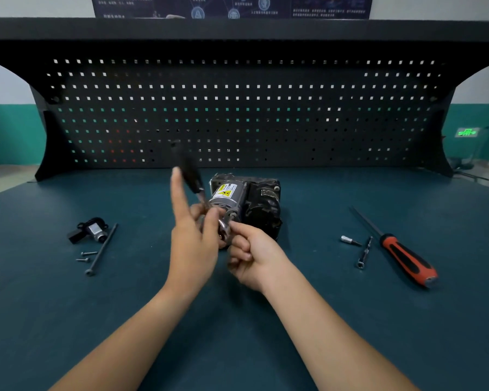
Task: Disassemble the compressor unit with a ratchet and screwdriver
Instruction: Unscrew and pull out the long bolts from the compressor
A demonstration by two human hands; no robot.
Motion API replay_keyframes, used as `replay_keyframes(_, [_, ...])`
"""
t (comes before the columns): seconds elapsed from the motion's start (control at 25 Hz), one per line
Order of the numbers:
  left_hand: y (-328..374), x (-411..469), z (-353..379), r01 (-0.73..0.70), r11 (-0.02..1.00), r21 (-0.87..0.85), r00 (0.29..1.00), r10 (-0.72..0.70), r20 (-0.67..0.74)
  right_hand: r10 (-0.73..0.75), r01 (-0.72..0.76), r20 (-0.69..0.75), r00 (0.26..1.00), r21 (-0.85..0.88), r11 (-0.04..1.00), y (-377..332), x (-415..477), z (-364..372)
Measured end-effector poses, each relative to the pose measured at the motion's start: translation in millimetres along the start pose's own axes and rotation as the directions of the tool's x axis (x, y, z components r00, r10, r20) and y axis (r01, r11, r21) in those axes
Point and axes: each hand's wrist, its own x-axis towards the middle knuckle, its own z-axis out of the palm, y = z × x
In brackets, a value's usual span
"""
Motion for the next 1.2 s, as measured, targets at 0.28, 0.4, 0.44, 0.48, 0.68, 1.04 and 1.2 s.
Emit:
replay_keyframes(0.28, [-2, -2, 6, -0.191, 0.94, 0.284, 0.978, 0.159, 0.131, -0.011, 0.011, -0.061, 0.998, -0.008, 1.0, 4, 0, 0])
replay_keyframes(0.4, [-7, 5, 3, 0.152, 0.978, -0.141, 0.983, -0.164, -0.08, -0.004, 0.005, -0.013, 1.0, 0.003, 1.0, 4, -2, 3])
replay_keyframes(0.44, [-7, 7, 2, 0.211, 0.956, -0.203, 0.967, -0.234, -0.099, -0.004, 0.004, -0.006, 1.0, 0.006, 1.0, 3, -2, 3])
replay_keyframes(0.48, [-5, 7, 2, 0.226, 0.95, -0.214, 0.963, -0.251, -0.098, -0.006, 0.006, -0.005, 1.0, 0.004, 1.0, 3, -2, 4])
replay_keyframes(0.68, [2, -8, 6, -0.322, 0.867, 0.38, 0.944, 0.264, 0.198, 0.003, -0.003, -0.076, 0.997, -0.005, 1.0, 4, 1, 3])
replay_keyframes(1.04, [-5, 6, 3, 0.24, 0.941, -0.239, 0.953, -0.275, -0.127, 0.019, -0.019, -0.03, 0.999, 0.003, 1.0, 3, -1, 2])
replay_keyframes(1.2, [0, -2, 3, 0.022, 0.998, 0.051, 1.0, -0.022, -0.005, 0.015, -0.016, -0.048, 0.999, -0.021, 1.0, 3, 4, 1])
